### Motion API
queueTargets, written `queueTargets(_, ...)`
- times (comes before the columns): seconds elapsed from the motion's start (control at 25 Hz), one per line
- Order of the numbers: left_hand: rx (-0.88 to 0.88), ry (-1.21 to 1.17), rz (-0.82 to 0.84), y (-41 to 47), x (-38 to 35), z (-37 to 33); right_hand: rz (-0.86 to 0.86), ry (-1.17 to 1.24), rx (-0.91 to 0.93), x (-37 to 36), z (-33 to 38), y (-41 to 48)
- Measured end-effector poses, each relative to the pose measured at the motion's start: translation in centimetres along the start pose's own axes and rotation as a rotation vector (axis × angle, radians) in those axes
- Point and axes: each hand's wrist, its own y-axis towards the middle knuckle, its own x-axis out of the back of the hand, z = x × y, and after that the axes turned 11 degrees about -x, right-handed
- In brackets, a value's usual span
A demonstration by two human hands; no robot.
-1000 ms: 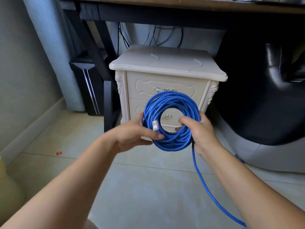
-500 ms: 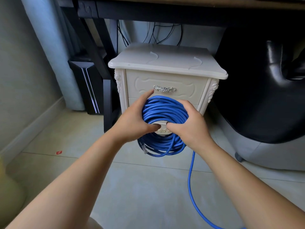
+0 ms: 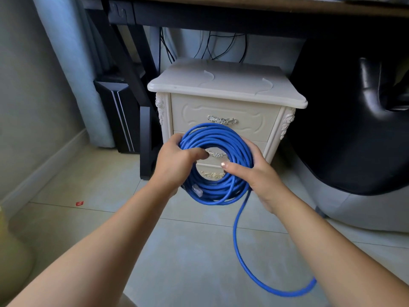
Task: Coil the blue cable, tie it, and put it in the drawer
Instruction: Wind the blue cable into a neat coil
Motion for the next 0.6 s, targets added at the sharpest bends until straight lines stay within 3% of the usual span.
queueTargets(0.24, 0.099, -0.158, -0.178, -0.8, -1.1, 0.0, -0.030, 0.253, -0.098, -1.5, -1.1, 0.3)
queueTargets(0.44, 0.171, -0.259, -0.294, -1.7, -1.9, 0.0, 0.050, 0.400, -0.158, -1.9, -0.9, 0.0)
queueTargets(0.6, 0.208, -0.203, -0.140, -2.4, -2.3, 0.2, -0.179, 0.332, -0.160, -1.6, -1.2, 0.6)
